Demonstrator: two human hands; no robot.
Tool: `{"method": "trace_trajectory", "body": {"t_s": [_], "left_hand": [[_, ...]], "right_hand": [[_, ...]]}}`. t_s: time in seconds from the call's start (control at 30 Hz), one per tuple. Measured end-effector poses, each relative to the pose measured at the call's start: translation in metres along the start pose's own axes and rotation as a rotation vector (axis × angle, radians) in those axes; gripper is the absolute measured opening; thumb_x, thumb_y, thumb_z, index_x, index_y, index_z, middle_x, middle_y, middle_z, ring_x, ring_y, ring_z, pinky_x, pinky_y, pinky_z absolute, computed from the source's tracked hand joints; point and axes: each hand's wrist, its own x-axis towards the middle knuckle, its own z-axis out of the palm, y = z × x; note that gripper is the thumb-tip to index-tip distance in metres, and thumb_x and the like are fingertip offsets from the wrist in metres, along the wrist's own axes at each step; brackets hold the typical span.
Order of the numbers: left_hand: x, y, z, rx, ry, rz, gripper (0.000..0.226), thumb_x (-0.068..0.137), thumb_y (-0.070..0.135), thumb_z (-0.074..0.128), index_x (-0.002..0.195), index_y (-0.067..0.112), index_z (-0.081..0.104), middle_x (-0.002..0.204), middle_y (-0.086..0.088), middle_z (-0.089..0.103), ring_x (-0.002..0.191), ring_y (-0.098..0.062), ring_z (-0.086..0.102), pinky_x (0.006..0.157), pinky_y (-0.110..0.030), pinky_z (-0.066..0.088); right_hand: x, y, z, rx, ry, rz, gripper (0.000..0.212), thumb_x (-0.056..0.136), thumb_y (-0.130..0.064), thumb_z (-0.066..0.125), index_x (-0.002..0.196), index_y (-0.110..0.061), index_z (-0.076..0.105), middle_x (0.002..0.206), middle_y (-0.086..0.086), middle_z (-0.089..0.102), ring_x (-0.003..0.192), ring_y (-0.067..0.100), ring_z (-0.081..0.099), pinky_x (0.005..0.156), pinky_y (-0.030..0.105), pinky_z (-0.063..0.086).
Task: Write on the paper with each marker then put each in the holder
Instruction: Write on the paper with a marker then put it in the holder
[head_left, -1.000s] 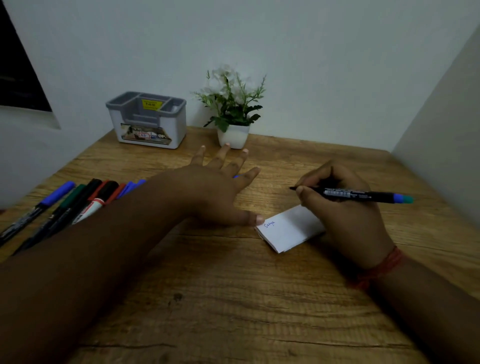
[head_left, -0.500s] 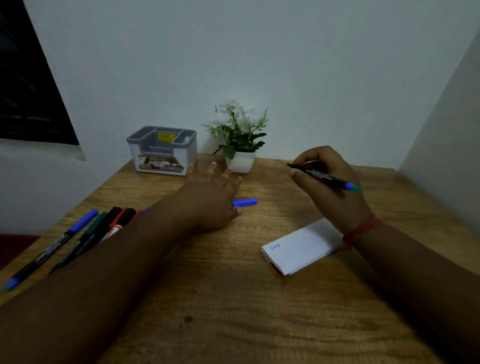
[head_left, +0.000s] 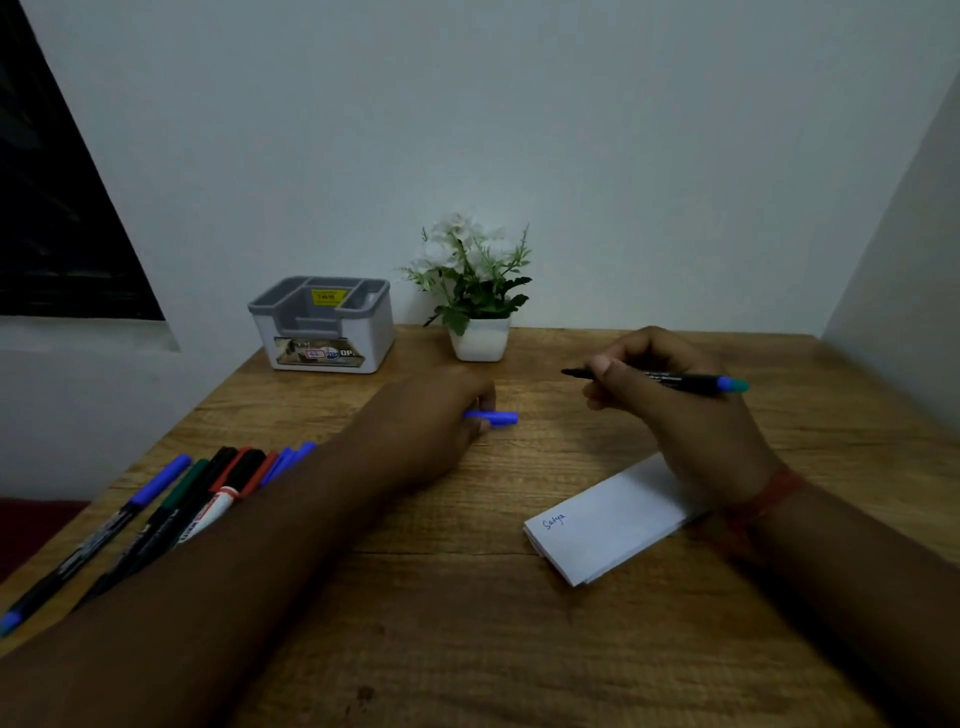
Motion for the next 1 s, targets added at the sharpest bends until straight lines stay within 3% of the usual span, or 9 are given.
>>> {"method": "trace_trajectory", "body": {"t_s": [0.13,0.23,0.4,0.6,0.77,1.0], "left_hand": [[-0.003,0.007,-0.004,-0.141,0.139,0.018,0.014,0.092,0.025,0.065,0.100,0.035,0.059,0.099,0.016,0.055,0.087,-0.002,0.049,0.067,-0.017,0.036],[-0.005,0.013,-0.006,-0.223,0.191,0.041,0.015,0.093,0.022,0.064,0.106,0.029,0.062,0.099,0.014,0.058,0.088,-0.002,0.052,0.071,-0.021,0.043],[-0.007,0.018,-0.008,-0.236,0.211,0.063,0.014,0.095,0.025,0.062,0.108,0.028,0.059,0.091,0.017,0.055,0.083,0.001,0.051,0.064,-0.019,0.038],[-0.011,0.022,-0.011,-0.200,0.205,0.086,0.012,0.095,0.028,0.062,0.106,0.032,0.057,0.092,0.014,0.057,0.082,-0.002,0.051,0.064,-0.024,0.040],[-0.013,0.029,-0.015,-0.218,0.207,0.120,0.013,0.093,0.028,0.064,0.105,0.030,0.060,0.094,0.009,0.062,0.086,-0.009,0.056,0.076,-0.038,0.052],[-0.015,0.031,-0.017,-0.256,0.197,0.152,0.014,0.093,0.027,0.065,0.106,0.030,0.061,0.096,0.009,0.066,0.088,-0.010,0.061,0.078,-0.041,0.053]], "right_hand": [[0.001,0.002,-0.001,0.121,-0.043,0.005,0.015,0.080,-0.020,0.077,0.095,-0.016,0.077,0.101,0.011,0.077,0.096,0.029,0.076,0.097,0.049,0.057],[0.001,0.002,0.001,0.158,-0.036,-0.034,0.018,0.075,-0.029,0.073,0.090,-0.020,0.077,0.094,0.011,0.077,0.092,0.030,0.076,0.090,0.047,0.059],[0.001,0.001,0.000,0.174,-0.037,-0.068,0.013,0.077,-0.028,0.069,0.086,-0.020,0.076,0.087,0.012,0.075,0.082,0.028,0.074,0.079,0.040,0.059],[0.002,0.003,0.001,0.160,-0.058,-0.067,0.012,0.078,-0.029,0.070,0.085,-0.022,0.076,0.086,0.010,0.075,0.081,0.027,0.074,0.078,0.041,0.059],[0.001,0.003,0.002,0.165,-0.075,-0.045,0.013,0.079,-0.029,0.071,0.088,-0.021,0.076,0.085,0.011,0.076,0.081,0.028,0.075,0.078,0.042,0.059],[-0.003,-0.002,0.005,0.157,-0.106,-0.015,0.014,0.078,-0.024,0.081,0.086,-0.022,0.070,0.091,0.003,0.076,0.081,0.022,0.074,0.076,0.034,0.061]]}}
